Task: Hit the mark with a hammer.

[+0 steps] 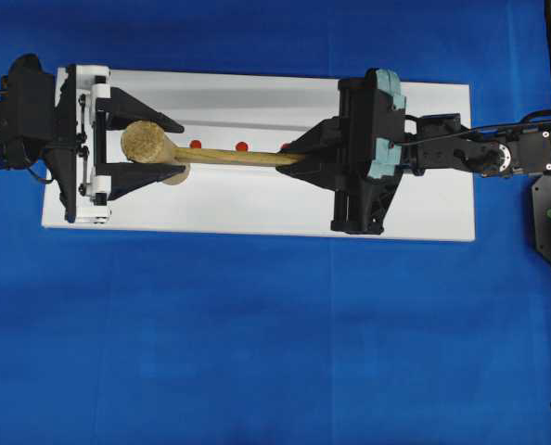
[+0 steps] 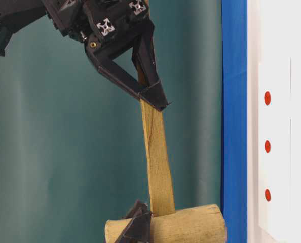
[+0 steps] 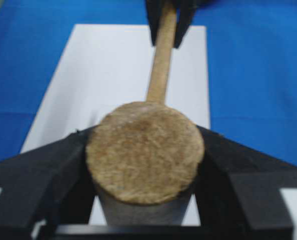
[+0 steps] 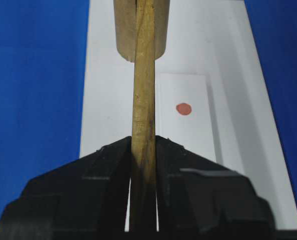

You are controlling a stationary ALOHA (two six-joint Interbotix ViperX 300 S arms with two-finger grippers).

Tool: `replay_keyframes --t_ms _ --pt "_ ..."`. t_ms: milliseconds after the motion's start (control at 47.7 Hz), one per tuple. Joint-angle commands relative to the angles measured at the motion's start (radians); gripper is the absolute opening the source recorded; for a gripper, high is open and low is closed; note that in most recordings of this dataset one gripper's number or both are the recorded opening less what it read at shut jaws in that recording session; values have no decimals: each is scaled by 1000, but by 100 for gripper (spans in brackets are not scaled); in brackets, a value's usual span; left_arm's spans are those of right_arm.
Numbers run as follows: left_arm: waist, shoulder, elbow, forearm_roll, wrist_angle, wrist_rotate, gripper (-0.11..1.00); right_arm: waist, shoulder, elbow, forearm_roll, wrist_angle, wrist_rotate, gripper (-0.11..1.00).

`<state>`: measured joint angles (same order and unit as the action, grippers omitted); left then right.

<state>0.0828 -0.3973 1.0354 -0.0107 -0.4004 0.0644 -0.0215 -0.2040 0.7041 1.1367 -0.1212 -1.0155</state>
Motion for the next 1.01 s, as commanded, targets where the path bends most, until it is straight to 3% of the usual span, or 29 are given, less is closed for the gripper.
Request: replay_keyframes --t_ms 0,419,524,691,754,984 --pt "0 -11 -14 0 -3 0 45 0 -12 -37 -5 -14 -3 4" --pt "-2 -14 -12 0 -3 -8 45 0 -14 -35 -5 -14 0 5" --pt "-2 -17 -12 -2 -3 -8 45 0 -14 -35 -3 -20 6 25" --pt "-2 -23 -11 -2 -3 -9 45 0 -21 -28 -3 -46 6 76" --pt "-2 -25 -11 -2 -3 -11 45 0 -28 -23 -3 -57 6 90" --pt "-2 -31 -11 -3 -3 -12 45 0 -81 11 -3 -60 9 90"
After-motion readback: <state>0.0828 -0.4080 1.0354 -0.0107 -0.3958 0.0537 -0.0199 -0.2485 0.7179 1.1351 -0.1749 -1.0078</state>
